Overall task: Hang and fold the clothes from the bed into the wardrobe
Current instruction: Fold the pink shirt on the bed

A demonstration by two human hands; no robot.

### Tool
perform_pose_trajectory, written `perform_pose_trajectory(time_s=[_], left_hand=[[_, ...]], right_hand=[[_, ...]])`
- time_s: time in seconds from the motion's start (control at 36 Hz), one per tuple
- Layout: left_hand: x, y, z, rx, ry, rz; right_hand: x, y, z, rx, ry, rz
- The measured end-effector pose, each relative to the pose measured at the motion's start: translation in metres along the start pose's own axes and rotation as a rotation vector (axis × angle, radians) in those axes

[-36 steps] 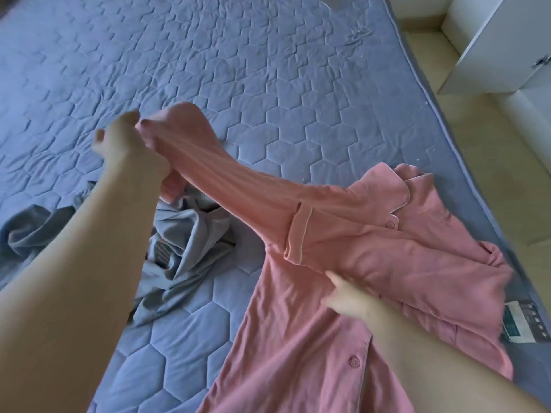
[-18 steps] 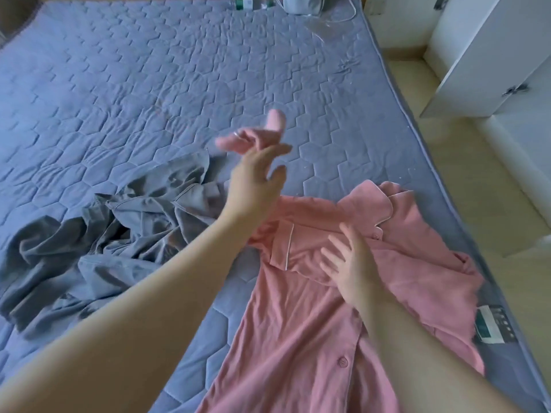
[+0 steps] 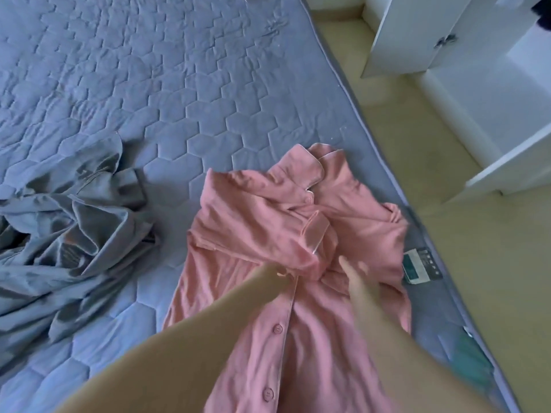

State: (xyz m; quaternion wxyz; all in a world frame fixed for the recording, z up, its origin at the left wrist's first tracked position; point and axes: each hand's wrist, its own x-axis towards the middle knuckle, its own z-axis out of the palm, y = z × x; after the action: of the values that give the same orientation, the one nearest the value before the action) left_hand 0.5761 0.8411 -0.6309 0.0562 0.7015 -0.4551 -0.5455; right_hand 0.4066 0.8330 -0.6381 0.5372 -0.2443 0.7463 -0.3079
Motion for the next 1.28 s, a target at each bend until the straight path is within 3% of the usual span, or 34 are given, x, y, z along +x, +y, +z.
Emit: perform_pose_trajectory(time_s=[0.06,0.14,0.19,0.28,0.33,0.39,0.47,0.58,0.72,0.81,0.86,1.03,1.11,1.28], left_hand=[[0.007,-0.009,-0.004,-0.104,0.099,-0.107],[0.017,-0.013,-0.006,-0.155,0.118,-0.164],[0.022,-0.012,-0.006,-0.175,0.122,-0.165],[0.028,-0.010,-0.006,-0.228,0.167,-0.174],[0.030,-0.008,-0.006,-0.264,0.171,-0.156],[0.033,-0.008,-0.007,-0.239,0.195,-0.118],[0.037,-0.008,-0.002,-0.203,0.235,-0.060],[0.038,-0.012,0.013,-0.193,0.167,-0.043],[0.023,-0.025,0.022,0.090,0.139,0.031],[0.011,-0.034,0.018,0.251,0.112,0.051],[-0.001,-0.043,0.016,0.372,0.080,0.050],[-0.053,-0.081,0.023,0.616,0.009,0.135],[-0.081,-0.107,0.034,0.674,-0.034,0.138],[-0.131,-0.156,0.053,0.856,-0.113,0.236]], right_hand=[[0.005,-0.001,0.015,-0.177,-0.053,-0.150],[0.014,-0.007,0.035,-0.540,-0.056,-0.416],[0.022,-0.010,0.044,-0.701,-0.005,-0.421],[0.033,-0.017,0.045,-0.733,0.043,-0.351],[0.037,-0.021,0.039,-0.490,0.173,-0.315],[0.040,-0.028,0.029,-0.090,0.273,-0.216],[0.041,-0.030,0.006,0.451,0.275,-0.010],[0.042,-0.007,-0.033,0.569,0.289,0.223],[0.042,0.019,-0.051,0.347,0.235,0.250],[0.031,0.031,-0.047,0.194,0.311,0.094],[0.013,0.042,-0.043,-0.034,0.316,-0.023],[-0.065,0.101,-0.039,-0.709,-0.104,-0.165],[-0.101,0.132,-0.038,-1.032,-0.203,-0.284],[-0.159,0.173,-0.043,-1.279,-0.348,-0.338]])
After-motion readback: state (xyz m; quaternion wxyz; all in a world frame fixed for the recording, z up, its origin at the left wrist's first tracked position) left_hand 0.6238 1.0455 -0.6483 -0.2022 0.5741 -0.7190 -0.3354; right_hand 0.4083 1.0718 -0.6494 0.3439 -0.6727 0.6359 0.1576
